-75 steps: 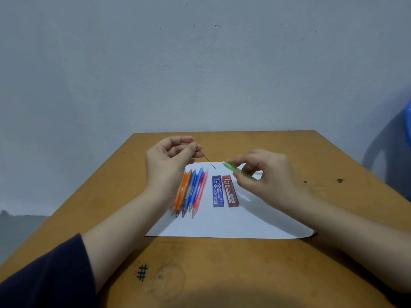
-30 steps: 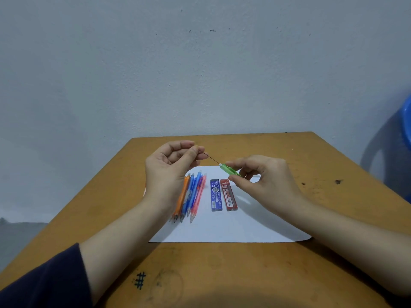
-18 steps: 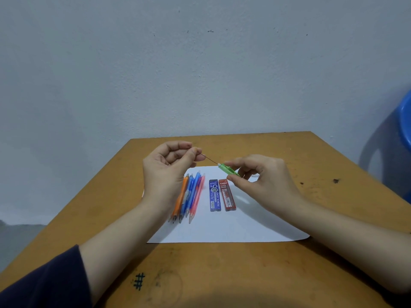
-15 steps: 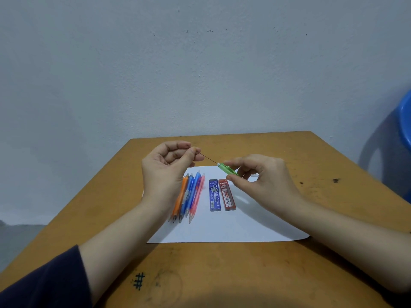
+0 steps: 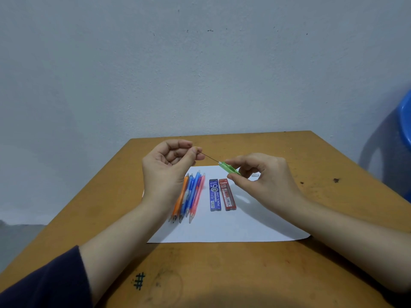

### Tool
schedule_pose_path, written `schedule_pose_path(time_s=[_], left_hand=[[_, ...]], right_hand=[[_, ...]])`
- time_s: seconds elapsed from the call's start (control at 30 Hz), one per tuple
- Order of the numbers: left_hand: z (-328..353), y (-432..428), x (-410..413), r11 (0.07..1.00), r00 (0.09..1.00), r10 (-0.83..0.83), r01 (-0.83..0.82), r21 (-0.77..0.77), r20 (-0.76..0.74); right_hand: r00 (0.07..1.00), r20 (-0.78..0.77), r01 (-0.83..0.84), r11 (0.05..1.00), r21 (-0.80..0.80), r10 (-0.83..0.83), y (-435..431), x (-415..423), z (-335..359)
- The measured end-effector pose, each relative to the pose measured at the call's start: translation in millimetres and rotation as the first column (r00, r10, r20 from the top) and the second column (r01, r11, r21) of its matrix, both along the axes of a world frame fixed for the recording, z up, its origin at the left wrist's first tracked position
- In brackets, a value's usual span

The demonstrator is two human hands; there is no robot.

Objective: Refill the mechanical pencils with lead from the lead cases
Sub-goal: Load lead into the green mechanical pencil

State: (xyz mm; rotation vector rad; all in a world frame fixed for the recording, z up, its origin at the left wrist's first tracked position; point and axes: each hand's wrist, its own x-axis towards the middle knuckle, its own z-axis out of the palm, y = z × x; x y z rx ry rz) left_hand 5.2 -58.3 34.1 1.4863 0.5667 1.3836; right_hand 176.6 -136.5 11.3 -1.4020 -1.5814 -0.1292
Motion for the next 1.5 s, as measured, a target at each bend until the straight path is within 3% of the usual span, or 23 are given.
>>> schedule_pose_path(time_s=[0.53, 1.03, 1.5], left_hand=[[-0.3, 0.4, -0.7, 0.999, 1.0, 0.007, -0.006, 0.043, -0.021], [1.8, 1.6, 1.0, 0.997, 0.999, -0.022, 0.025, -0.078, 0.045], [-3.5, 0.6, 0.6, 0.998, 0.991, -0.059, 0.062, 0.02, -0.124]], right_hand=[[1.0, 0.018, -0.011, 0.995, 0.097, 0.01, 0.8, 1.2, 0.0], [0.997, -0.052, -0.044, 0.994, 0.1, 0.049, 0.6, 0.2, 0.7], [0.994, -0.075, -0.072, 0.993, 0.097, 0.079, -0.1, -2.2, -0.4]])
